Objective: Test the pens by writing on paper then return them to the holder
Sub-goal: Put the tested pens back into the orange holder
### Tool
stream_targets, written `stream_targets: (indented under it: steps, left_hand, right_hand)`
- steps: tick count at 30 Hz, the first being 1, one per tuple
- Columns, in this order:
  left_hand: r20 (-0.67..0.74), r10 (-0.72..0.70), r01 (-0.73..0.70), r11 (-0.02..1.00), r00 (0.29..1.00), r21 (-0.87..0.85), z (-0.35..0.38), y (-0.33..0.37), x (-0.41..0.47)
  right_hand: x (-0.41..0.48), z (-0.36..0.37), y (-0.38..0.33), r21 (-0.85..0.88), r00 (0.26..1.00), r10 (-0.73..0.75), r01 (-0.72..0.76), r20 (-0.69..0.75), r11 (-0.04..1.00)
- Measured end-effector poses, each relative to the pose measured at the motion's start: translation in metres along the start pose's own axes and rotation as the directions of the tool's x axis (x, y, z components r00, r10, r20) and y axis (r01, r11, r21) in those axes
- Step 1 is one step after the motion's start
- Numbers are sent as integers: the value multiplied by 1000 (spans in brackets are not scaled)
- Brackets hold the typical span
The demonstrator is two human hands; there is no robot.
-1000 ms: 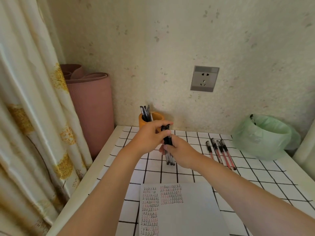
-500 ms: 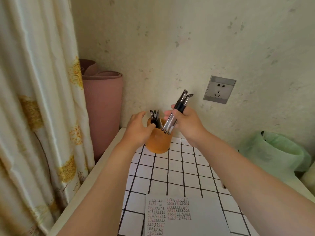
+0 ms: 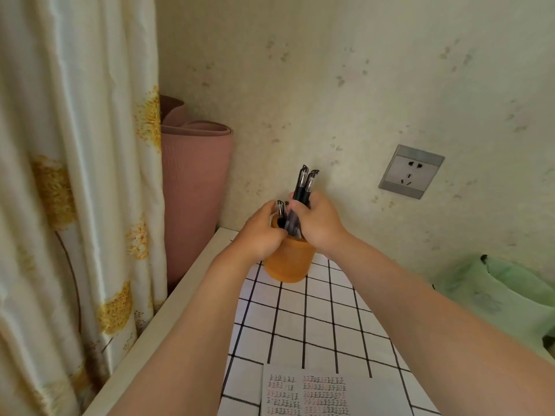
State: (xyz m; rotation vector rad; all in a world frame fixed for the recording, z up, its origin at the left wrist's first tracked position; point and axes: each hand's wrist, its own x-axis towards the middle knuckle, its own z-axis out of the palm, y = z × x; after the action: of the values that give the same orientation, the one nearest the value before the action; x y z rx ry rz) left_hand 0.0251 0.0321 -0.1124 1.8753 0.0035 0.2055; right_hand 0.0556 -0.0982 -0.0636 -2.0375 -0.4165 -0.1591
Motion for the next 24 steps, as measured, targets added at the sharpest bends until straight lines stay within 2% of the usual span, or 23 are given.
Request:
stream_targets:
  steps: [4, 8, 12, 19, 21, 24]
  left_hand:
    - [32, 14, -12, 999, 999, -45, 2, 2, 2]
    - [40, 32, -30, 998, 999, -51, 6, 5, 2]
    - [21, 39, -37, 997, 999, -71, 7, 5, 3]
    - [1, 4, -4, 981, 1000, -193, 8, 9, 4]
    - [8, 9, -7, 977, 1000, -212, 9, 9, 3]
    - [-59, 92, -100, 983, 994, -151, 4, 9, 1]
  right_hand:
    - [-1, -4, 3, -312, 992, 54, -15, 116, 950]
    - [-2, -8, 4, -507, 988, 81, -3, 131, 862]
    - [-3, -11, 5, -373, 991, 53, -3, 123, 928]
    - [-3, -5, 13, -401, 977, -10, 98, 215, 911]
    - [-4, -4, 15, -340, 976, -41, 113, 212, 934]
    - [-7, -6, 15, -173, 977, -134, 162, 165, 971]
